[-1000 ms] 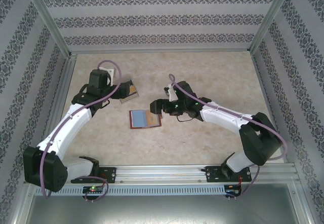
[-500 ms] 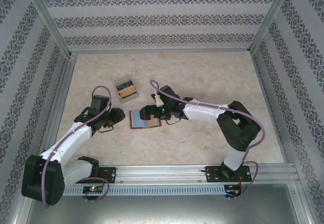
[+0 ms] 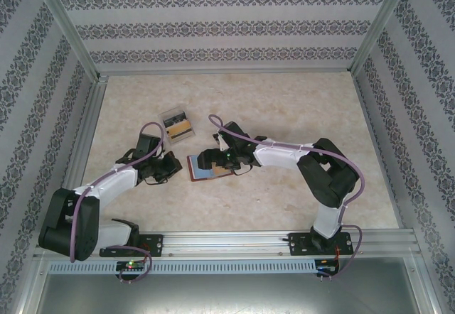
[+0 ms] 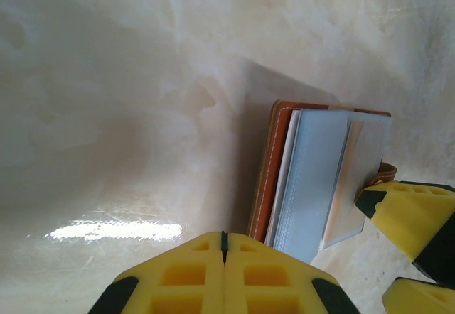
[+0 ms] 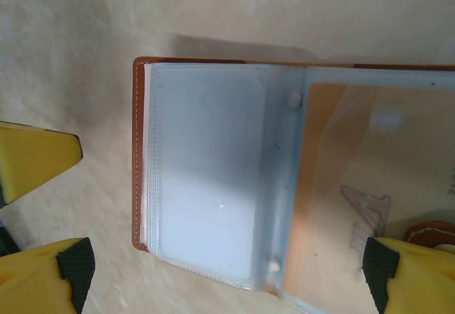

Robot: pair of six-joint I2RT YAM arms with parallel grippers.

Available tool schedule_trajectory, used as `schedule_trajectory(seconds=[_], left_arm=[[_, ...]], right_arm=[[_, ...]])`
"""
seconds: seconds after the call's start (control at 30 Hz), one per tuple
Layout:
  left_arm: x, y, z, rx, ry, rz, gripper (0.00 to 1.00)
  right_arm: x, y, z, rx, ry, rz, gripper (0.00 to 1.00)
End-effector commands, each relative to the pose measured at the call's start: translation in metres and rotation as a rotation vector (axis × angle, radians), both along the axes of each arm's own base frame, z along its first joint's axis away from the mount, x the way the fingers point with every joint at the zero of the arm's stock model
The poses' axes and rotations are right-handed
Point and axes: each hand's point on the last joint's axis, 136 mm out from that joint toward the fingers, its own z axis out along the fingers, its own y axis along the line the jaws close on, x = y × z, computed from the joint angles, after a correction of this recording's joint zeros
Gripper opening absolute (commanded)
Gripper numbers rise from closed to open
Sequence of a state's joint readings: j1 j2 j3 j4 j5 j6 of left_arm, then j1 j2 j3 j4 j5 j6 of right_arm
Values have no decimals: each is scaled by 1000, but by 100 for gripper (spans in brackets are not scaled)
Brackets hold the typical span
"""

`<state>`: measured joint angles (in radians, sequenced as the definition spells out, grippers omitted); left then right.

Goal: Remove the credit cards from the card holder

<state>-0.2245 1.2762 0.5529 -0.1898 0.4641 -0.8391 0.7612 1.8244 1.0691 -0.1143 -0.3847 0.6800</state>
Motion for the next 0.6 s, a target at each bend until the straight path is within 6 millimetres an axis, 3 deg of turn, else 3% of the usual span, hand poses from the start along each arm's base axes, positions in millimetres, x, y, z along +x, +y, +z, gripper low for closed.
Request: schedule_trajectory(seconds=[0.0,0.2,0.4,0.57], left_arm=[[12,-8,21,-15,-65,-14,0],[14,-24,36,-32,-102,-56,0],[14,-46,31,-44,-89,-84,0],[12,-56,28,-48,-88,-86,2]], right_arm=[[10,-10,7,-35,-35,-26,98],[18,-23,18,-72,-86,-49,98],[22,-27,21,-70,-85,-60,98],[20,-33,12,-89,-68,-80,98]])
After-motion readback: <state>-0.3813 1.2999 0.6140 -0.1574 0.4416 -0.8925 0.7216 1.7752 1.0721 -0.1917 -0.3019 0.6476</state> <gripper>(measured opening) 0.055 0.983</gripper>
